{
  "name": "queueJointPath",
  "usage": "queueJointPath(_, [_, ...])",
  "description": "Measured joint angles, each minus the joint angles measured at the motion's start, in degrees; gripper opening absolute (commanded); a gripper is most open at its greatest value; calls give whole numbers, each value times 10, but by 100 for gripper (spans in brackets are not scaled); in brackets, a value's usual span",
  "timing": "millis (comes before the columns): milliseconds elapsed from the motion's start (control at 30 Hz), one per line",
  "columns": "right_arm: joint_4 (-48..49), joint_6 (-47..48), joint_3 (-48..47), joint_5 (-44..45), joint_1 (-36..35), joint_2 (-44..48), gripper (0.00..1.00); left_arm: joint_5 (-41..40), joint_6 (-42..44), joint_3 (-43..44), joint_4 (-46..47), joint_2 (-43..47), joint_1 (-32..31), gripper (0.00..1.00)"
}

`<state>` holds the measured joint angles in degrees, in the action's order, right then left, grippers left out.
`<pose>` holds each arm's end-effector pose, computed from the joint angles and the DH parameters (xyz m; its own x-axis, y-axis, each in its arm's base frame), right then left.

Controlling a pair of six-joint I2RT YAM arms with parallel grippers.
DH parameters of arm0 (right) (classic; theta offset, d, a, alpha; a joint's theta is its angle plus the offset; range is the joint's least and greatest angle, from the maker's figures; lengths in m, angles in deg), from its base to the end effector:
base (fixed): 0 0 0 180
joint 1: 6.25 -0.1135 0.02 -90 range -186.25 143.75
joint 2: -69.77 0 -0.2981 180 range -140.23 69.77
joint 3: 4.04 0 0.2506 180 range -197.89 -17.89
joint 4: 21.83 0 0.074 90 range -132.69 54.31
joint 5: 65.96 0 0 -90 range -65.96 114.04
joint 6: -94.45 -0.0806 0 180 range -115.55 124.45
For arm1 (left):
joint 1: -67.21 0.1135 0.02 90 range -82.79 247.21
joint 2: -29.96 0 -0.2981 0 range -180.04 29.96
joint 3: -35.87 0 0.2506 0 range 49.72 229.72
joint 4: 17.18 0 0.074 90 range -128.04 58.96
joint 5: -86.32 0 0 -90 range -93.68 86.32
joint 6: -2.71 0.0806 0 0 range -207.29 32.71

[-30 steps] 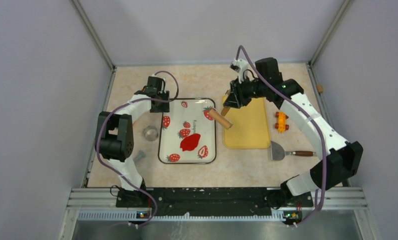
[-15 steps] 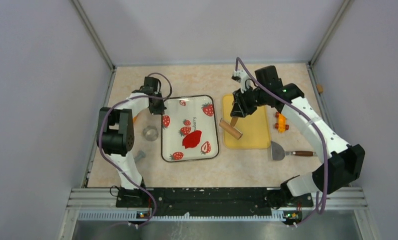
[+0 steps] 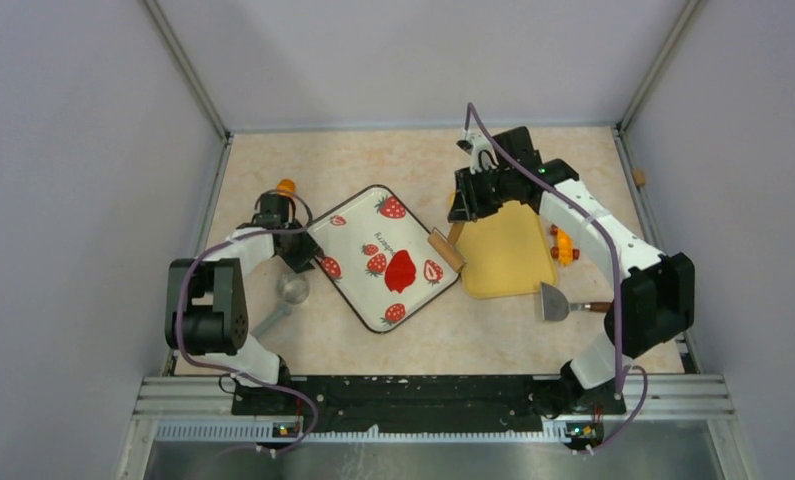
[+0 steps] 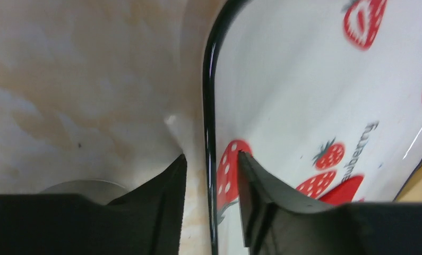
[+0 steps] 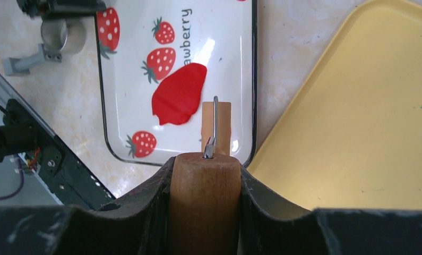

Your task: Roll out the dumpling wrappers from the dough

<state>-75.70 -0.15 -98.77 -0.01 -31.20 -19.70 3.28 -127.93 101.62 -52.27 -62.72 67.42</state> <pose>0.3165 0.1835 0.3238 -0.7285 -0.2582 -0.6345 -0.5729 0.7374 0.3578 0.3297 -0.0086 0.1618 -0.7048 -0.6491 -0.2863 -0.5348 0.7513 -0.3868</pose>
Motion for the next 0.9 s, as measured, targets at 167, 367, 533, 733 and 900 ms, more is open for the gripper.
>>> queueJointPath(167, [23,-43,-24,0,0,-36,0,33,-12,-52,-11,58,-1,58])
queueJointPath(367, [32,-97,-59,37,0,-51,0,39,76,5,-54,90,15,60])
queueJointPath(533, [59,-169,-58,58,5,-51,0,80,198,44,-19,109,-12,61])
queueJointPath(733, [145,-257,10,1,14,-42,0,179,444,29,83,165,-199,66])
queueJointPath(900, [193,-300,68,-47,19,-40,0,222,594,15,179,188,-324,65])
